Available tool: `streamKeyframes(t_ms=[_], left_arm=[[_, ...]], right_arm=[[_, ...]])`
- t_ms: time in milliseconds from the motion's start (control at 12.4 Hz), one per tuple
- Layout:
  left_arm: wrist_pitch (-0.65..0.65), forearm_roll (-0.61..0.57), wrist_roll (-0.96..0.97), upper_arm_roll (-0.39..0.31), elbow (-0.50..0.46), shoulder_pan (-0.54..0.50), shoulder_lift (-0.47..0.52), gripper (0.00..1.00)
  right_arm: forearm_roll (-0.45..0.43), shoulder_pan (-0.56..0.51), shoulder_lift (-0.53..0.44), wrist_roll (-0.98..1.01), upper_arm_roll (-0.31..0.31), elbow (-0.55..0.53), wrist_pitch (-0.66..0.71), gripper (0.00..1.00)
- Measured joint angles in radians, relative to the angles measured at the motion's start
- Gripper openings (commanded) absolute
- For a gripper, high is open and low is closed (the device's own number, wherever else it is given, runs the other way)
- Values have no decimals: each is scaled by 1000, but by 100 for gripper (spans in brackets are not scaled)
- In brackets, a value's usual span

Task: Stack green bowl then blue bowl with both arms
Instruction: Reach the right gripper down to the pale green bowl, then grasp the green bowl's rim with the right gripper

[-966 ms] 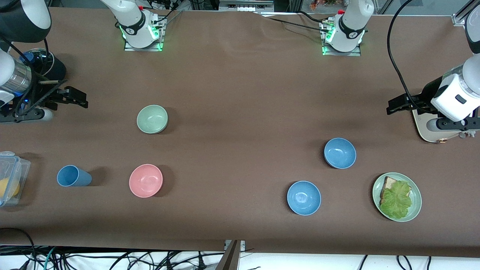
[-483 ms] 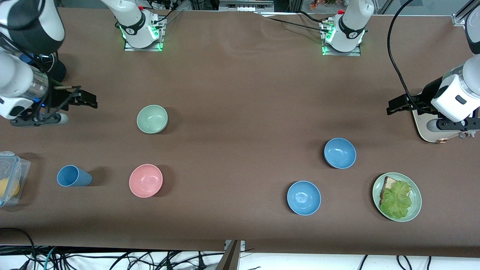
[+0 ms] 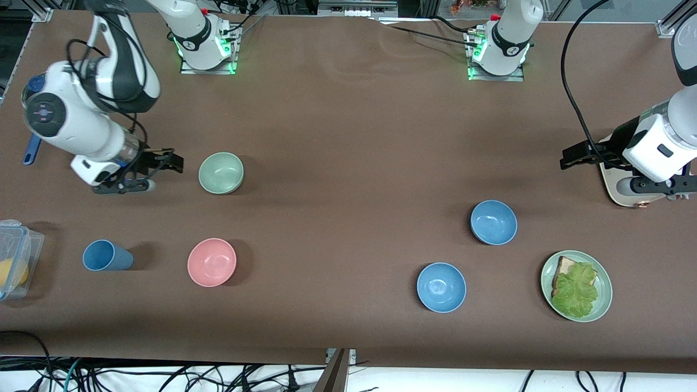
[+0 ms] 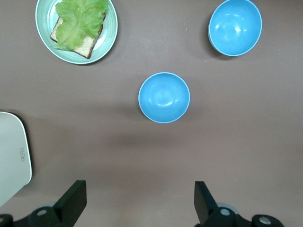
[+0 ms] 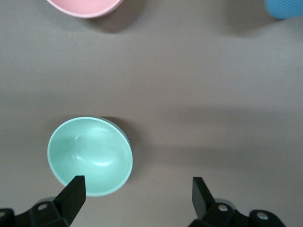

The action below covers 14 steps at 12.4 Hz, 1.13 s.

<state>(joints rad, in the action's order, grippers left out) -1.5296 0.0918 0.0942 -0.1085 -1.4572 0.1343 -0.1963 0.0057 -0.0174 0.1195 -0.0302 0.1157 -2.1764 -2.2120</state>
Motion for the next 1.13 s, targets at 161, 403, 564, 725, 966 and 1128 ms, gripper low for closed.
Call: streamKeyframes(t_ms=[161,403,564,725,966,1128], left_arm=[[0,0,0,0,1,0,0,100],[0,0,0,-1,1,-1,-1,100],[0,0,0,-1,2,-1,-3,100],[0,0,0,-2,2,-1,-5,100],[0,0,0,-2,3,-1,-6,100],[0,0,0,-2,3,-1,-8,100]], right_arm=[[0,6,4,-25,14,-93,-113,99],[0,8,25,-31,15,-184,-222,89],[0,8,59,-31,15,-216,-293,70],[0,8,100,-45,15,-222,-346,45],[0,9,147,-98,38,-230,-402,0],[0,9,145,-121,47,-225,-396,0]])
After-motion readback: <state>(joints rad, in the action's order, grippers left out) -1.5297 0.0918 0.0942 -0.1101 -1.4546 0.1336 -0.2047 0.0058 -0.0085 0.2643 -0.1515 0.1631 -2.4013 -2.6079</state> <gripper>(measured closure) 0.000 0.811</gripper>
